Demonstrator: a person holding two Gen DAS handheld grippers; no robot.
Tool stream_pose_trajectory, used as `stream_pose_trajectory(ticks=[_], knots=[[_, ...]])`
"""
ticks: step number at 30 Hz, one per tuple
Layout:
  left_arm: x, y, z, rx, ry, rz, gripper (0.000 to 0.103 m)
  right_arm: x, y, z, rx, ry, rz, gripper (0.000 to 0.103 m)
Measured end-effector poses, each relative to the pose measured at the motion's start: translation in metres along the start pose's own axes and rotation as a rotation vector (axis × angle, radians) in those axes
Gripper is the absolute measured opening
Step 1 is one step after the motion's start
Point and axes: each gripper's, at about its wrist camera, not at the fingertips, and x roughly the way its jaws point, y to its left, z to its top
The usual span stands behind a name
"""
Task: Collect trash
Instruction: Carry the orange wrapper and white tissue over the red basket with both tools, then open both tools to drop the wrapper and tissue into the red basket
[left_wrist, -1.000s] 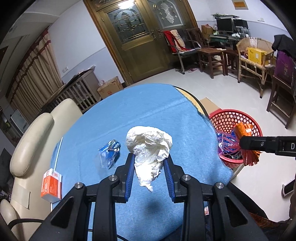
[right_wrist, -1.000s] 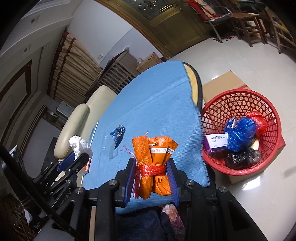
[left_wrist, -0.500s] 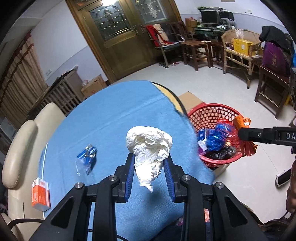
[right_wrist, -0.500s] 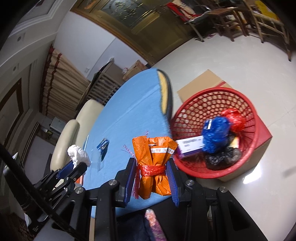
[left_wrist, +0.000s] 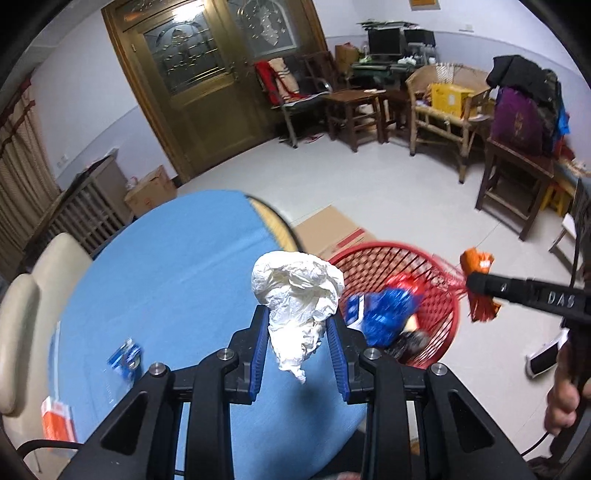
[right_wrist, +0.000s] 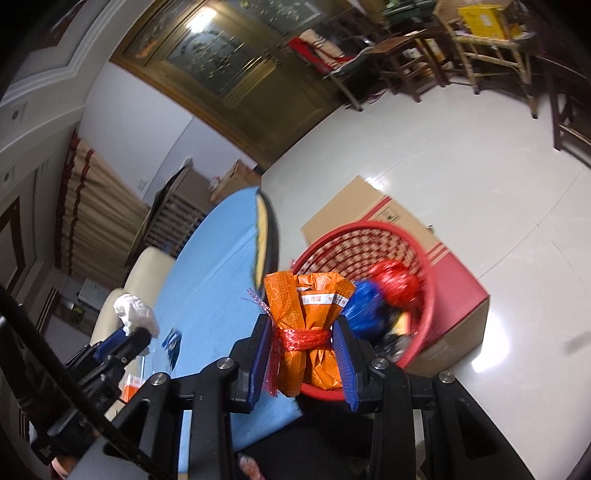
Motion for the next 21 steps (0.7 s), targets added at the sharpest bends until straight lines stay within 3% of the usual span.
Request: stream_pose_trajectory(ticks=[10, 18, 21], knots=[[0.045, -0.014, 0.026, -0.031, 0.051, -0.164, 0.033, 0.019, -0.039, 0.016, 0.125, 0.006, -0.008, 0.037], [0.077, -0.019, 0.022, -0.042, 0.119, -0.199, 0.035, 0.049, -0.059, 0.016, 0.217, 0.051, -0.001, 0.038], [0.079, -0.017, 0.022, -0.043, 0.123, -0.21, 0.041, 0.056, -0.062, 0.016, 0.232, 0.075, 0.011, 0.04]])
